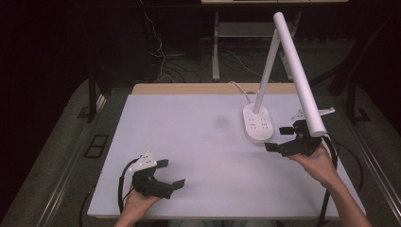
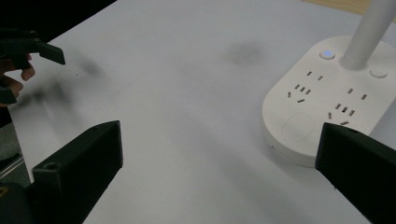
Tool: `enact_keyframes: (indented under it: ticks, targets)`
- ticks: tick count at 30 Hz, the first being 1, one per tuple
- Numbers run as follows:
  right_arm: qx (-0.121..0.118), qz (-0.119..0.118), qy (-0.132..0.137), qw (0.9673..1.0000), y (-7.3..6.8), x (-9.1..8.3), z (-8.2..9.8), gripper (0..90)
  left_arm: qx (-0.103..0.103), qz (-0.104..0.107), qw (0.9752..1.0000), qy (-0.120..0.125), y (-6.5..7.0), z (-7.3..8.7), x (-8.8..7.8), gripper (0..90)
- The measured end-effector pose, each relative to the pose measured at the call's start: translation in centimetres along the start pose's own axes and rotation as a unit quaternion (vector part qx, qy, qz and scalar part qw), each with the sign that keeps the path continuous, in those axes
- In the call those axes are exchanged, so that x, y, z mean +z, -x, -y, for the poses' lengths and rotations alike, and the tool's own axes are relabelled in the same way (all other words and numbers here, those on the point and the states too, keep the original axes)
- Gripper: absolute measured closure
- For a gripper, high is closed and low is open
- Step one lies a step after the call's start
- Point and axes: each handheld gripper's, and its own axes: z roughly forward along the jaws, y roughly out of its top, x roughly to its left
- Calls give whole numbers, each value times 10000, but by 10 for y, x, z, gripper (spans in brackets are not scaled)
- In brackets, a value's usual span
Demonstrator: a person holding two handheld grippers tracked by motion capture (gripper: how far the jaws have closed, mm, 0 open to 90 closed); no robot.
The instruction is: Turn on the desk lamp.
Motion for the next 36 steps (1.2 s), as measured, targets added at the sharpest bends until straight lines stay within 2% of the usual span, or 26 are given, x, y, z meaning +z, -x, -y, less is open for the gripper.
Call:
enact_keyframes:
  ticks: [22,36]
  targets:
    - [116,145,-103,9998,35,16,-29,5,-25,19,10000,-11,-1,0,2,0]
    - [222,250,-44,9994,61,26,-48,6,-28,28,10000,-11,-1,0,2,0]
